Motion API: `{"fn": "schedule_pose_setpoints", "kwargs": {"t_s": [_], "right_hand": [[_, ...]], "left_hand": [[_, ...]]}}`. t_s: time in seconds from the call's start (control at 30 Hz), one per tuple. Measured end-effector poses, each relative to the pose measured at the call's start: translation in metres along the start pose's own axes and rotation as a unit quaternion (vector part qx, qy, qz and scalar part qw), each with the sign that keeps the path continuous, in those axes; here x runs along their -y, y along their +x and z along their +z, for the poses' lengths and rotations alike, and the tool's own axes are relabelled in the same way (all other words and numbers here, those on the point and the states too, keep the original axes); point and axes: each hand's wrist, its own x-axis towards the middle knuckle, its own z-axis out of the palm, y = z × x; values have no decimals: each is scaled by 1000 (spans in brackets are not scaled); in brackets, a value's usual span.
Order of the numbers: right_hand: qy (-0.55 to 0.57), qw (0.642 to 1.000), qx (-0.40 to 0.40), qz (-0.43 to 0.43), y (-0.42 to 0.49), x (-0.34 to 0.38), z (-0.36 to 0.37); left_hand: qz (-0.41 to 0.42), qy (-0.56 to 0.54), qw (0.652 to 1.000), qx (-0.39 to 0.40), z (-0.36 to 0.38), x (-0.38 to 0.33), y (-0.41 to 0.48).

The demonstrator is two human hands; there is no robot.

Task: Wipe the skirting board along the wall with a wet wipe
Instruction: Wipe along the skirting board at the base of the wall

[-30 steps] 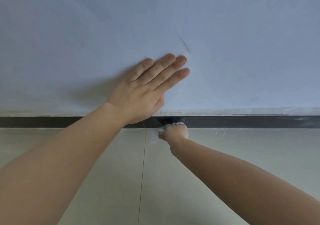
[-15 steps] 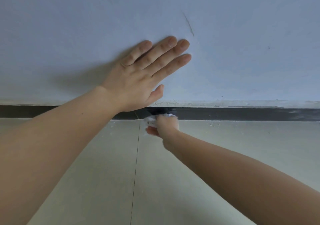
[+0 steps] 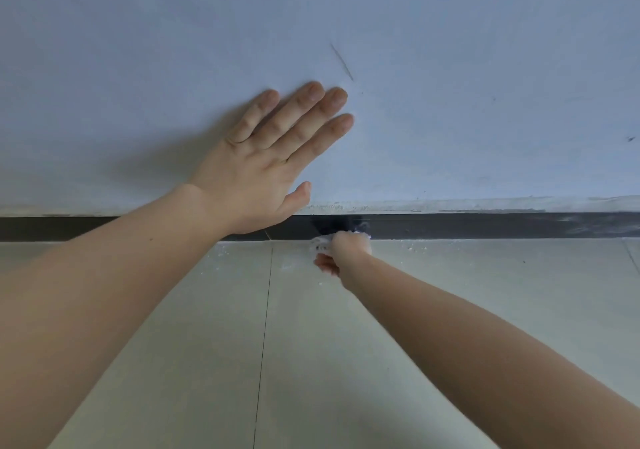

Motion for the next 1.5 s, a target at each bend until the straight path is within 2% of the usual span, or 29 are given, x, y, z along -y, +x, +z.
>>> {"fn": "schedule_pose_setpoints", "kwargs": {"t_s": [0.03,0.1,0.17,0.2,0.33,0.4,0.47,0.57,0.73,0.8,0.87,0.97,1.03,1.2,1.27,1.4,1.43,1.5], "right_hand": [[6,1000,23,-7,-1,-4,6],[-40,989,135,-52,-11,-9,23],[-166,942,276,-94,-27,-8,40],[-223,921,304,-97,-33,-6,45],[-392,878,265,-79,-45,-11,17],[-398,888,220,-71,-41,-14,-19],[-360,918,155,-69,-36,-10,-63],[-293,952,57,-64,-25,-1,-137],[-203,976,-75,-31,-19,-11,-246],[-104,990,-94,-2,-19,-19,-268],[16,998,-61,20,-16,-23,-274],[182,983,16,8,-15,-14,-269],[250,968,32,-8,-14,3,-268],[232,971,10,-62,-26,24,-307],[304,947,-18,-100,-32,22,-335],[480,864,-109,-104,-19,2,-378],[478,867,-106,-88,-15,-3,-379],[413,907,-68,-46,-11,-10,-360]], "left_hand": [[1,2,1000,3,-3,1,-1],[8,5,1000,9,-9,3,-2],[10,8,1000,15,-14,4,-2],[9,6,1000,19,-17,4,-1],[1,3,1000,22,-29,0,-1],[-8,7,1000,7,-34,-7,3],[-1,-4,1000,-11,-37,-22,17],[54,-45,996,-49,-42,-60,58],[98,-95,985,-108,-51,-130,150],[102,-92,984,-117,-52,-148,182],[84,-73,987,-115,-49,-160,206],[27,-18,994,-103,-40,-173,221],[19,29,994,-108,-34,-176,220],[17,60,992,-106,-32,-177,222],[9,65,992,-106,-31,-176,222],[3,65,992,-110,-29,-178,223],[2,66,992,-111,-28,-179,223],[0,68,991,-114,-27,-181,223]]}}
